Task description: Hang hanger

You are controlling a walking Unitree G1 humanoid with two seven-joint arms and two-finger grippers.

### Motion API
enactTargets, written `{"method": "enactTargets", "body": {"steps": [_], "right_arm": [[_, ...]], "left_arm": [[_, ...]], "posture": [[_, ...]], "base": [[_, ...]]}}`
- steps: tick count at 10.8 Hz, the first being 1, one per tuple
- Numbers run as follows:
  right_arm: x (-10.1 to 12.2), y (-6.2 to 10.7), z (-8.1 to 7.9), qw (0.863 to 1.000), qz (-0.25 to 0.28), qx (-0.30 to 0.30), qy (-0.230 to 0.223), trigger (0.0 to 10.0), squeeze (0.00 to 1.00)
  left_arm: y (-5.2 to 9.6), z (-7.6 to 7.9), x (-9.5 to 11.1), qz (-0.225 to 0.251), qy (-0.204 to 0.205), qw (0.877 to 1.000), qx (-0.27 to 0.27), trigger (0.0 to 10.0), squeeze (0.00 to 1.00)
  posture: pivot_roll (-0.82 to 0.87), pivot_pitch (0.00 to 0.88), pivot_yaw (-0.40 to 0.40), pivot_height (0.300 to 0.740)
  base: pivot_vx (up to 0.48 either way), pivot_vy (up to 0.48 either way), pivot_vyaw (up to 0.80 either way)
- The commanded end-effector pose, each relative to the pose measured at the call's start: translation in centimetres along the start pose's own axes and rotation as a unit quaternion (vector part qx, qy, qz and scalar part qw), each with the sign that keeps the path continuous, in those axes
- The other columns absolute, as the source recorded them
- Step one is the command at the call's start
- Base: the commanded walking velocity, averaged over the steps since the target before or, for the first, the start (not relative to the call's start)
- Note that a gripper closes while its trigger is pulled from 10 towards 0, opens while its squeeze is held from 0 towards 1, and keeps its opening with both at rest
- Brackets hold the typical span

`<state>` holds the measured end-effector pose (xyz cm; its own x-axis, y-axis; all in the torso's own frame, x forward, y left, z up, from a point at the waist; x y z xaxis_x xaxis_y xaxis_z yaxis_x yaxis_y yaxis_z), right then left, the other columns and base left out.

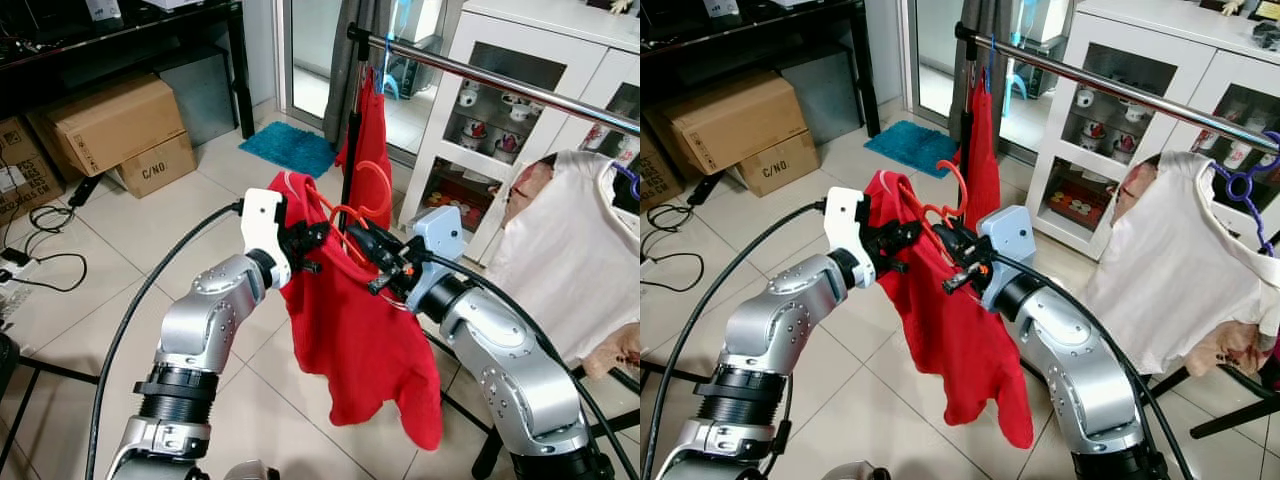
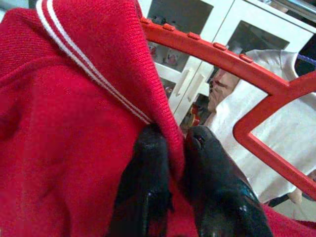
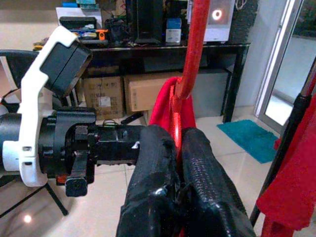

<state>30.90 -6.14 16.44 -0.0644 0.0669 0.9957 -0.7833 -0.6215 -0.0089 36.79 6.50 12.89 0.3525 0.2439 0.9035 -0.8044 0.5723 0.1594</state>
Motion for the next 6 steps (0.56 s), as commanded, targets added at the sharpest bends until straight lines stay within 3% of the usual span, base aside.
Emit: {"method": "enactTargets", "body": {"steps": [1,5,6], "right_arm": [[1.8,-0.2,-0.1,0.999,0.033,0.006,0.016,0.0,0.0],[1.4,-0.2,0.0,0.999,0.024,0.004,0.022,0.0,0.0],[-0.1,-0.1,0.7,0.999,-0.016,-0.011,0.041,0.0,0.0]], "left_arm": [[-0.2,0.1,0.0,-0.003,0.002,1.0,0.001,0.0,0.0],[-0.1,-0.2,0.3,0.003,0.004,1.0,0.007,0.0,0.0],[0.5,0.1,0.5,-0.003,-0.022,1.0,-0.002,0.0,0.0]], "posture": [[-0.04,0.0,0.007,0.74],[-0.04,0.0,0.005,0.74],[-0.04,0.0,0.005,0.74]], "base": [[0.0,0.0,0.0],[0.0,0.0,0.0],[0.0,0.0,0.0]]}}
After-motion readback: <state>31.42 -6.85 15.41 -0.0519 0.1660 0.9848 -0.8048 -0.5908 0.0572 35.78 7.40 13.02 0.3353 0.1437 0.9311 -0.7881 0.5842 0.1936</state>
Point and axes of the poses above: a point about 5 cm out from each wrist's last joint towards the gripper, its own y axis pointing back from the gripper into the wrist, its own x axis along the axis of the wrist's last joint, z = x × y, the point moved 6 cm from there along -y, pointing out of the wrist towards the gripper, and after that the axes turned 6 degrees about y, right-handed, at the moved point
